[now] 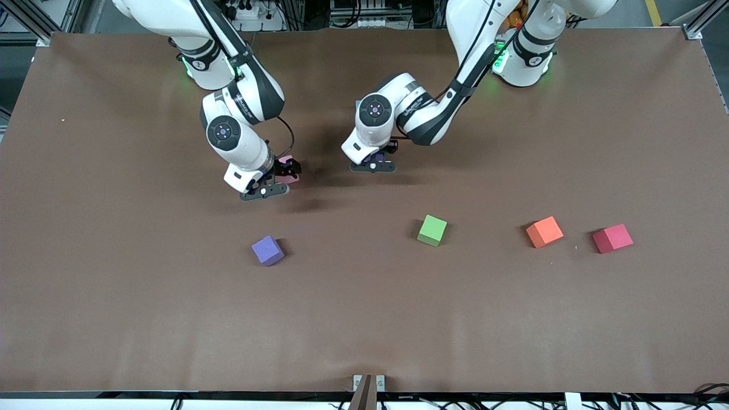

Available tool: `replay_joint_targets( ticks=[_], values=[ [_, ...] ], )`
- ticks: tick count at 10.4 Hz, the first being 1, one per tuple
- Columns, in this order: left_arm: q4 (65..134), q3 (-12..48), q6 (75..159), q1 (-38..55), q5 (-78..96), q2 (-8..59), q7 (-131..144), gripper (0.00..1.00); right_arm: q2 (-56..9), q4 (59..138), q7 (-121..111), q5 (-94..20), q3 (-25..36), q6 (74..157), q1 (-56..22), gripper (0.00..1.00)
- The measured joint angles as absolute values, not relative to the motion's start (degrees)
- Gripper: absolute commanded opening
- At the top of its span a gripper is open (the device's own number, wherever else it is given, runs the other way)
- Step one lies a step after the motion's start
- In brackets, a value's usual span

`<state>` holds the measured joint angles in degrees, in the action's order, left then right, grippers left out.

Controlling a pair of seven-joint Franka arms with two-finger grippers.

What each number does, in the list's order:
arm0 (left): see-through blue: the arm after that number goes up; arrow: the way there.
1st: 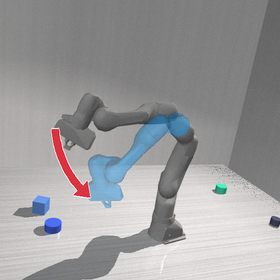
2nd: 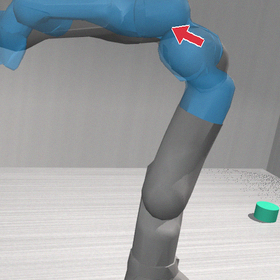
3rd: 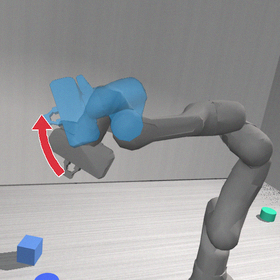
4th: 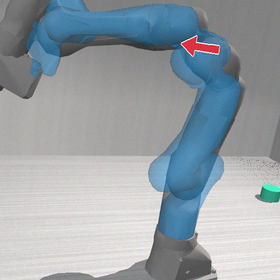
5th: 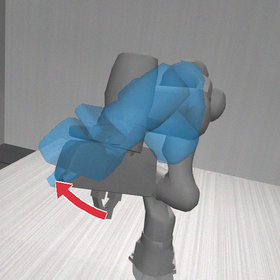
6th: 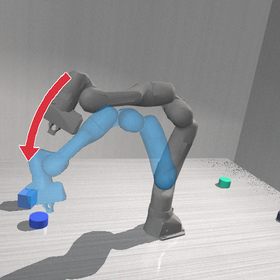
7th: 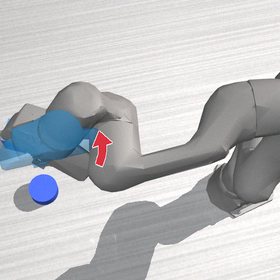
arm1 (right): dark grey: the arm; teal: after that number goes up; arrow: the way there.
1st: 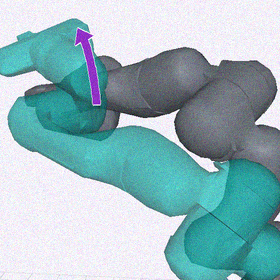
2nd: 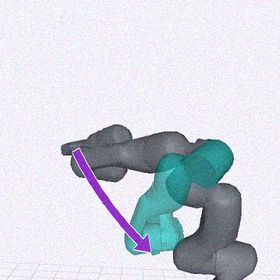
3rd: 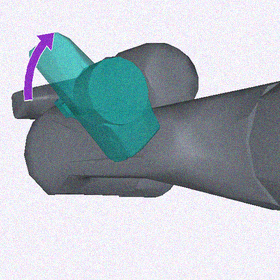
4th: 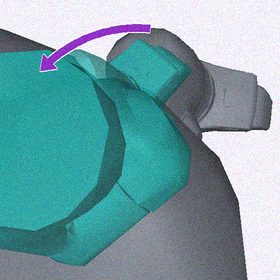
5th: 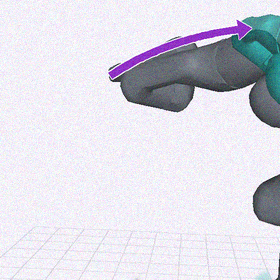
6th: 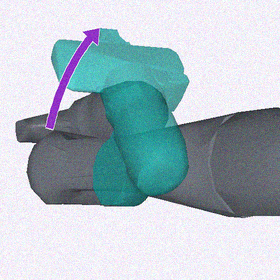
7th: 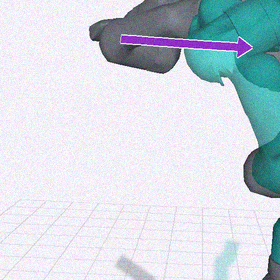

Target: Arrange blocks into number 1

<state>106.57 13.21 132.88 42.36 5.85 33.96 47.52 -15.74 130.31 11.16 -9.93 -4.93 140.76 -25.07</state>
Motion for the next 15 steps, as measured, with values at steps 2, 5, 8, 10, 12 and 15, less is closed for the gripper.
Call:
replay_joint_targets(
  ticks=[2, 5, 8, 10, 12, 15],
  values=[
    [106.21, 13.19, 132.92, 42.66, 5.85, 34.55, 47.52, 0.0, -16.43, 130.33, 10.93, -9.93, -4.95, 140.74, -26.44, 1.0],
    [104.86, 13.17, 133.08, 42.88, 5.85, 35.51, 47.52, 0.0, -17.71, 131.02, 10.87, -9.93, -4.95, 141.1, -27.3, 0.96],
    [104.04, 13.15, 133.08, 43.48, 5.85, 36.27, 47.55, 0.0, -18.41, 132.31, 10.83, -9.93, -4.89, 142.47, -27.26, 0.51],
    [103.96, 13.14, 133.08, 43.77, 5.85, 36.49, 47.57, 0.0, -18.41, 132.55, 10.84, -10.01, -4.78, 143.0, -27.03, 0.47],
    [103.93, 13.14, 133.08, 43.98, 5.85, 36.57, 47.58, 1.0, -18.27, 132.46, 10.87, -10.48, -4.74, 143.57, -26.56, 0.47],
    [103.37, 12.63, 133.24, 44.13, 5.85, 36.61, 50.25, 1.0, -15.72, 131.84, 10.95, -11.19, -4.54, 144.05, -25.35, 0.48]
  ],
)
